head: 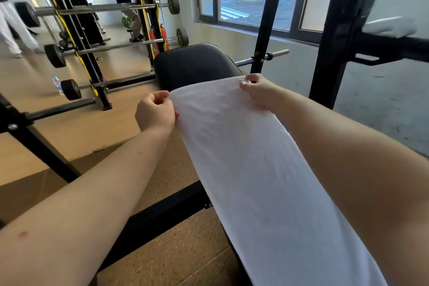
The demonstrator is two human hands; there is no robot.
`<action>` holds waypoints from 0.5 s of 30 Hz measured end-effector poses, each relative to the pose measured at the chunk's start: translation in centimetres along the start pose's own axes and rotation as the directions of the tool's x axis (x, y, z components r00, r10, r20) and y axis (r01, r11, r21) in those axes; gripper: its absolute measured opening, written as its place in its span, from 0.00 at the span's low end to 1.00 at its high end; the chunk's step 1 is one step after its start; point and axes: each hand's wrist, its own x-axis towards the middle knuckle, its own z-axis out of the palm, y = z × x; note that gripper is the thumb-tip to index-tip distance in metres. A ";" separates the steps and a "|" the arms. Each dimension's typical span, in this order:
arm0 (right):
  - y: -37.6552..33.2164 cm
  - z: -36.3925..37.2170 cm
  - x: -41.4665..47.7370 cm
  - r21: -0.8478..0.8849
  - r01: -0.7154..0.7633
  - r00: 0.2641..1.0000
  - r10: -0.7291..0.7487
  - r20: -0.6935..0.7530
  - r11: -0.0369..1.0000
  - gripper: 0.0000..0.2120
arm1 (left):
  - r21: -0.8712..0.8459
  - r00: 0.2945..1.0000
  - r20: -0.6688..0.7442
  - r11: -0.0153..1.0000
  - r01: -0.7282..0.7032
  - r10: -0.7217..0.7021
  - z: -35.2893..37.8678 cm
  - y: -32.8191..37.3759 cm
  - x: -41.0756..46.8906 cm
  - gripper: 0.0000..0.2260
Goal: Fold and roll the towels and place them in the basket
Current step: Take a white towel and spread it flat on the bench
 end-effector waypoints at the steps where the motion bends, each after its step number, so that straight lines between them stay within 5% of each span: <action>1: 0.3 -0.2 -0.5 -0.049 -0.034 0.999 0.035 0.025 0.998 0.21 | 0.017 1.000 0.026 1.000 0.012 -0.012 0.0 0.1 0.0 0.08; 3: 1.4 -0.9 -0.7 -0.090 -0.057 0.998 0.058 0.010 0.994 0.38 | 0.042 0.998 0.055 0.999 0.010 -0.012 -0.3 0.6 -0.5 0.11; 5: 2.2 -1.4 -1.8 -0.101 -0.061 0.998 0.059 -0.026 0.993 0.43 | 0.057 0.998 0.064 0.998 -0.020 0.016 -0.5 1.3 -1.2 0.16; 9: 3.1 -2.6 -6.4 -0.242 -0.065 0.997 0.051 -0.062 0.968 0.32 | 0.137 0.994 0.085 0.988 -0.073 0.062 -0.9 2.3 -3.4 0.17; 15: 4.1 -5.1 -12.4 -0.358 -0.052 0.997 0.030 -0.066 0.932 0.33 | 0.206 0.959 0.230 0.955 -0.215 0.167 -1.3 3.3 -8.7 0.16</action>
